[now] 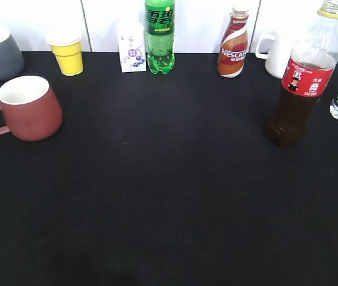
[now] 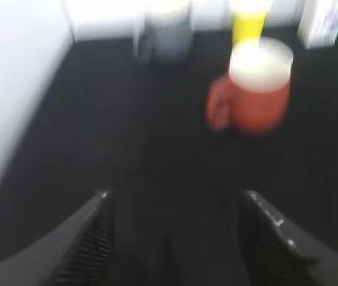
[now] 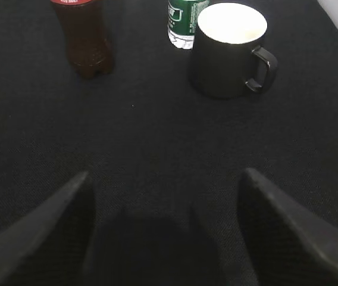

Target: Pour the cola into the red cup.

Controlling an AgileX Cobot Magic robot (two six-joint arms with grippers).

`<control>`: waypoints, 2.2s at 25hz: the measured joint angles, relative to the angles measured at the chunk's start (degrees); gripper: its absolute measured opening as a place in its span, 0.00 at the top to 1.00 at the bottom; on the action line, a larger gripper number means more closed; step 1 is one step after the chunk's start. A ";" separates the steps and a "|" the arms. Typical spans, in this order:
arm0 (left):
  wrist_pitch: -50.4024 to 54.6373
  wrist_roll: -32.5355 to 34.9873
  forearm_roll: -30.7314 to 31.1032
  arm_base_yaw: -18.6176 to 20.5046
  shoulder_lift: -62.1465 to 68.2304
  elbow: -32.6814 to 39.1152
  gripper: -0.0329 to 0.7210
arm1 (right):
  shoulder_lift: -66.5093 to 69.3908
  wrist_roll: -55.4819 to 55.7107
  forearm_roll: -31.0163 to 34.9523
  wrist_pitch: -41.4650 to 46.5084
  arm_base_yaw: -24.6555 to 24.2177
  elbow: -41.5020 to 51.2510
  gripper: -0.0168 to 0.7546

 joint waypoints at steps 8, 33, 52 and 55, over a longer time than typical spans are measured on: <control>-55.00 0.81 -8.00 0.00 30.55 13.44 0.30 | 0.00 0.00 0.00 0.00 0.00 0.00 0.24; -112.87 -1.05 -2.21 0.00 103.69 1.22 0.80 | 0.00 0.00 0.00 0.00 0.00 0.00 0.24; -111.09 -6.55 19.56 -16.94 90.07 3.14 0.85 | 3.84 -2.30 0.17 -14.94 0.00 -1.58 0.24; -110.24 -6.55 19.47 -16.94 90.07 3.14 0.85 | 22.91 -4.47 0.22 -49.63 0.00 -1.86 0.24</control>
